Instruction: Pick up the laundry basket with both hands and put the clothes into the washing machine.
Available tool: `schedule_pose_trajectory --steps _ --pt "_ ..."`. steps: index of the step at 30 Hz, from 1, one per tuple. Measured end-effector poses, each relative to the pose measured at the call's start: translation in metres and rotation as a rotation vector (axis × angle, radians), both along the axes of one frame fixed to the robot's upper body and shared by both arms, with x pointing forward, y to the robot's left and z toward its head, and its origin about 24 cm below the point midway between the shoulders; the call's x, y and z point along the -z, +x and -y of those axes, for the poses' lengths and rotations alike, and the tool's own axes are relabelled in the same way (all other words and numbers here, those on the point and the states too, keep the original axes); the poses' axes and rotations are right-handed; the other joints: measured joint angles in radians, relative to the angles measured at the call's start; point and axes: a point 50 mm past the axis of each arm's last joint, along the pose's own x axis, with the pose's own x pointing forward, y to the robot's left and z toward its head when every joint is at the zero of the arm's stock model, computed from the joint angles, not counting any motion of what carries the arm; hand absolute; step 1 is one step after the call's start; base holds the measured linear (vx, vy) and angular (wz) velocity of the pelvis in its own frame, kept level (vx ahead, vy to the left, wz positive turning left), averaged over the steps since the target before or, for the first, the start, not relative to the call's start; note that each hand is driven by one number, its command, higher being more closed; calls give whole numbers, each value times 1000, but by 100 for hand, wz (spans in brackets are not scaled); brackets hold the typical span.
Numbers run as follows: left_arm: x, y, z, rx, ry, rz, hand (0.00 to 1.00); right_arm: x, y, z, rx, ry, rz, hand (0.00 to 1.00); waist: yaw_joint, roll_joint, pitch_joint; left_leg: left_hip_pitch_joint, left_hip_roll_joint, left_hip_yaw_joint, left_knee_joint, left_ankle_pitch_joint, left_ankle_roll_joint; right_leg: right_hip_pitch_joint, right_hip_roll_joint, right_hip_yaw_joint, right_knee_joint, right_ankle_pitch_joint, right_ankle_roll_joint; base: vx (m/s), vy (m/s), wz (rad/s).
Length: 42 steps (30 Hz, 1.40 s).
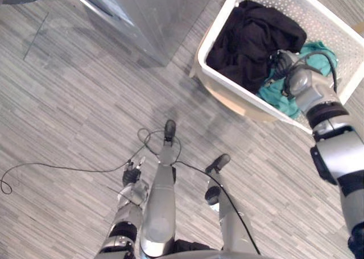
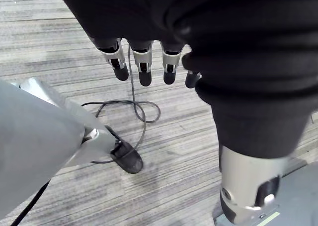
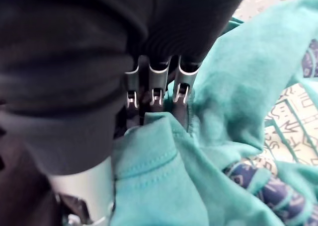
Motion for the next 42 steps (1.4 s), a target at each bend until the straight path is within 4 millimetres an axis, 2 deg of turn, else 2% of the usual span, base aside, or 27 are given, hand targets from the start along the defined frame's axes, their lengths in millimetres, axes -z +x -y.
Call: schedule_pose_trajectory --steps 2,5,8,11,13,16,18,19,22,23,29,33,35,39,42 --pt "-1 1 -1 -4 2 5 0 -1 0 -1 -2 4 -5 0 0 -4 3 0 6 -8 15 0 0 13 7 -10 0 3 -5 45 55 9" --pt "-2 0 -6 -26 1 6 0 -14 3 -9 -10 24 26 0 3 -28 15 0 19 -12 41 -5 -4 24 19 -10 1 6 -8 20 75 -2" --pt "-1 -1 -9 -37 -3 -1 0 -26 3 -9 5 14 55 0 7 -30 16 -6 28 -16 45 -8 -7 23 29 -12 1 4 -10 -11 78 -1" --pt "-2 0 -10 -46 -9 8 0 -27 3 -8 13 29 59 0 26 -33 17 -35 34 -23 72 -14 -4 13 35 -16 2 0 -16 -19 102 4" --pt "-4 1 -13 -65 -29 19 0 -27 4 -11 6 50 62 0 25 -33 18 -57 37 -47 76 -13 -4 6 43 -37 2 0 -16 -6 88 16" --pt "-12 6 -9 -61 -49 70 0 -21 3 -7 30 58 36 0 35 -35 18 -93 35 -73 76 -7 -9 -11 48 -67 2 1 -17 24 128 21" --pt "-25 14 -4 -36 -53 137 0 -21 3 -4 48 58 31 0 50 -41 21 -117 32 -77 67 1 -9 -33 47 -82 1 3 -18 50 113 9" --pt "-29 16 -4 -37 -56 156 0 -22 3 -4 51 56 37 0 48 -41 21 -126 32 -81 66 3 -9 -37 47 -89 1 3 -18 71 123 12" --pt "-49 24 0 -42 -75 261 0 -39 0 0 53 -31 90 0 46 -49 21 -175 31 -94 76 5 -10 -71 48 -107 5 2 -18 79 92 7" --pt "-51 24 0 -40 -75 273 0 -44 -1 0 52 -60 103 100 45 -49 21 -184 32 -95 78 4 -8 -82 47 -111 11 1 -17 81 87 -2" --pt "-39 13 8 -45 -105 231 0 -50 -2 -6 28 -126 131 100 43 -50 21 -193 42 -85 100 2 -9 -99 39 -121 53 -18 -30 101 100 -3" --pt "-38 13 8 -49 -105 226 0 -35 1 -17 -15 -107 106 100 43 -51 20 -190 53 -68 119 2 -9 -98 40 -117 69 -22 -35 90 90 -7" --pt "-38 12 7 -55 -105 225 0 -29 1 -22 -40 -91 109 100 32 -51 20 -189 58 -63 136 -2 -8 -96 40 -112 77 -23 -38 60 70 -8" --pt "-35 11 4 -81 -106 204 0 -28 1 -29 -65 91 182 100 24 -51 20 -148 75 -31 149 -4 -7 -79 39 -84 107 -36 -47 37 50 -18" --pt "-30 9 5 -81 -105 180 0 -23 0 -23 -46 208 221 100 22 -50 19 -93 85 -17 147 -8 -7 -51 33 -66 148 -61 -56 33 21 -9"
